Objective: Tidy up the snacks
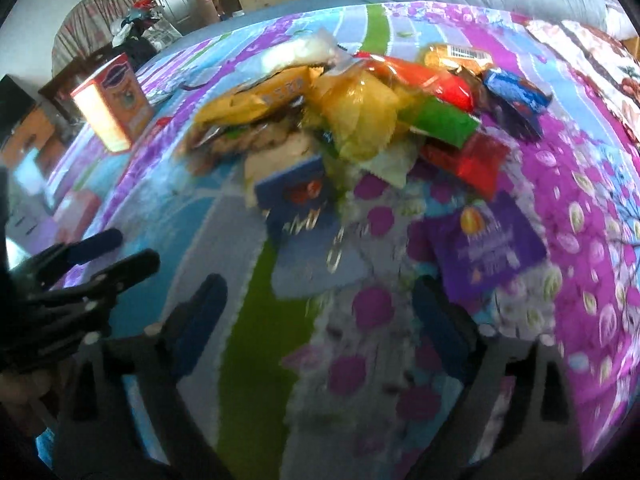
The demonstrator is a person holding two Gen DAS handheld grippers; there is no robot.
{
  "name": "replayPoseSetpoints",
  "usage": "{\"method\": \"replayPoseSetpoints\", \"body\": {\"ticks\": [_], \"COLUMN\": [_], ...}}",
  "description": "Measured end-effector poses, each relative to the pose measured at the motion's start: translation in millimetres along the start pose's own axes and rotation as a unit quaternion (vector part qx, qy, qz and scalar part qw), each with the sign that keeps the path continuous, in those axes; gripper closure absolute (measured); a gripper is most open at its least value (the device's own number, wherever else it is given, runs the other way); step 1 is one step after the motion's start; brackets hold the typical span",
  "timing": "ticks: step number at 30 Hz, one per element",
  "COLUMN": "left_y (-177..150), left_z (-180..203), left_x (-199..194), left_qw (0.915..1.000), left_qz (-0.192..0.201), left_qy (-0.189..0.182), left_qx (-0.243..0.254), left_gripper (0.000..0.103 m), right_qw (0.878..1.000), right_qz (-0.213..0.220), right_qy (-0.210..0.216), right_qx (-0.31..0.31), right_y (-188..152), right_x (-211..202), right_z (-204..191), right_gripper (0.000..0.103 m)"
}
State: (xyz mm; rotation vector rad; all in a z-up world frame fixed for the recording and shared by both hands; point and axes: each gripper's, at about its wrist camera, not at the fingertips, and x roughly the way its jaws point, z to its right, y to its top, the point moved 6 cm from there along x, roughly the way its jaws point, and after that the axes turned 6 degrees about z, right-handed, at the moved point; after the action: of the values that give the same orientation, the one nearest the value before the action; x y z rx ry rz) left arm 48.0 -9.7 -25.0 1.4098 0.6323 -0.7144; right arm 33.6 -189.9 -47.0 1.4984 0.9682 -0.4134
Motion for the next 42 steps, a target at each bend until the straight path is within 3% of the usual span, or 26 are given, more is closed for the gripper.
{"method": "replayPoseSetpoints", "body": {"ticks": [5, 42], "left_y": [-3, -3], "left_z": [0, -1], "left_x": [13, 28], "left_qw": [0.9998, 0.9995], "left_qz": [0.012, 0.018], "left_qy": [0.003, 0.013], "left_qx": [0.013, 0.022], "left_gripper": [0.007, 0.0], "right_qw": [0.998, 0.996], "right_qz": [0.026, 0.025], "right_qy": [-0.019, -0.037], "right_qx": [-0.048, -0.072], "right_y": [-2, -5], "right_x": [11, 11], "right_z": [-1, -9], "right_gripper": [0.0, 0.0]}}
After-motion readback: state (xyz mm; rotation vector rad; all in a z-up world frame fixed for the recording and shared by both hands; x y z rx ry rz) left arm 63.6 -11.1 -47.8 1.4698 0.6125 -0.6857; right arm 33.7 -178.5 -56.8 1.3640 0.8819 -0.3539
